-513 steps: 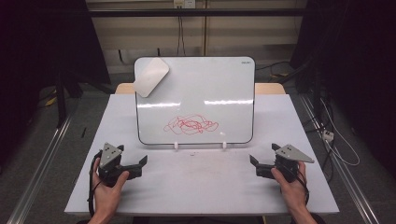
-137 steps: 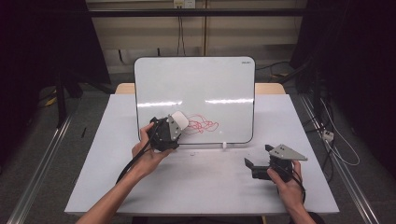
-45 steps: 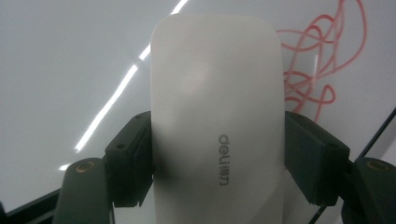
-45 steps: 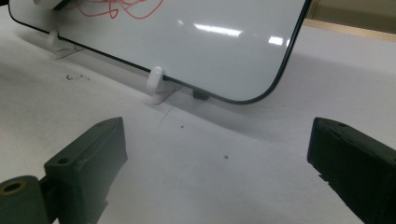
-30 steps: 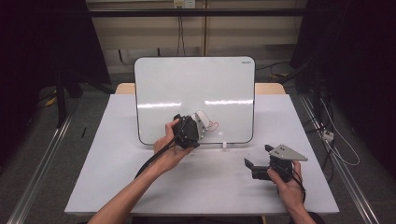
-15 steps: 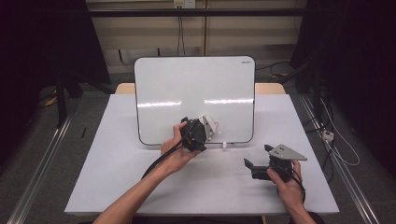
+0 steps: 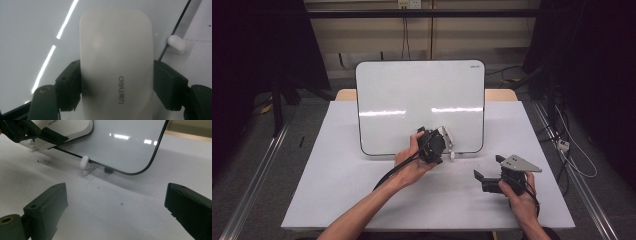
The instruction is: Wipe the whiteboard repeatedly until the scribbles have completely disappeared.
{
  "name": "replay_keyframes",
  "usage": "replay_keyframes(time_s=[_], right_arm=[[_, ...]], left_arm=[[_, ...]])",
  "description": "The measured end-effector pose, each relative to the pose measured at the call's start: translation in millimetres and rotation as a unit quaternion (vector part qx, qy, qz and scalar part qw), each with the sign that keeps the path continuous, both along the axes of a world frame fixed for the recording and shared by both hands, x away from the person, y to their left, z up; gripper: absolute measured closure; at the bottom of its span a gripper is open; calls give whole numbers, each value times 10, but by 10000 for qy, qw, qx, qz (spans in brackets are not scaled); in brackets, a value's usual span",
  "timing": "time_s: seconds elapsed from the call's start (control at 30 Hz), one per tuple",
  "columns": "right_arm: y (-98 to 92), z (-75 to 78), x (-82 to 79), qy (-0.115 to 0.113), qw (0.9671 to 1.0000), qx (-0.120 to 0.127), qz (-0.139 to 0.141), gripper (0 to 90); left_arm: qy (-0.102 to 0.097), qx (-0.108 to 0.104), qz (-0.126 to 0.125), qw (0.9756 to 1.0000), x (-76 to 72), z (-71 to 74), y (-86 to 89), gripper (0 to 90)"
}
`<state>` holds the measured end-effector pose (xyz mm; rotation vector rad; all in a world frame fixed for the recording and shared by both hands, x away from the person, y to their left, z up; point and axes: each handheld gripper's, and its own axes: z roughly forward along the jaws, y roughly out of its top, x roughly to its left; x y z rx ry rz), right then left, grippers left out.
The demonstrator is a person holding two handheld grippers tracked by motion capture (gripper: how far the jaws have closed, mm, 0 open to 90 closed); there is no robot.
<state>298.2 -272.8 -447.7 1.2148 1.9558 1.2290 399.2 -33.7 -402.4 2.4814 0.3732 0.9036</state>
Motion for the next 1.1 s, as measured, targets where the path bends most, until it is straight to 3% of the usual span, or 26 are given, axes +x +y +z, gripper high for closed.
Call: replay_keyframes(time_s=[0.23, 0.53, 0.77, 0.9, 1.03, 1.1], right_arm=[[-3, 4, -7, -10, 10000, 2, -3, 47], [-14, 3, -14, -16, 10000, 14, 1, 46], [-16, 1, -13, -17, 10000, 12, -4, 46], [-12, 3, -16, -9, 10000, 20, 2, 46], [-13, 2, -15, -10, 10000, 17, -2, 46], [-10, 2, -15, -14, 10000, 15, 0, 46]], left_arm=[[108, -141, -16, 9998, 44, 42, 18, 297], [130, -194, 82, 9997, 132, 159, 22, 298], [111, -356, 198, 9991, 210, 250, 15, 297], [68, -364, 206, 9991, 228, 269, 7, 297], [-59, -198, 180, 9996, 187, 245, -18, 297], [-36, -216, 141, 9997, 180, 223, -24, 298]])
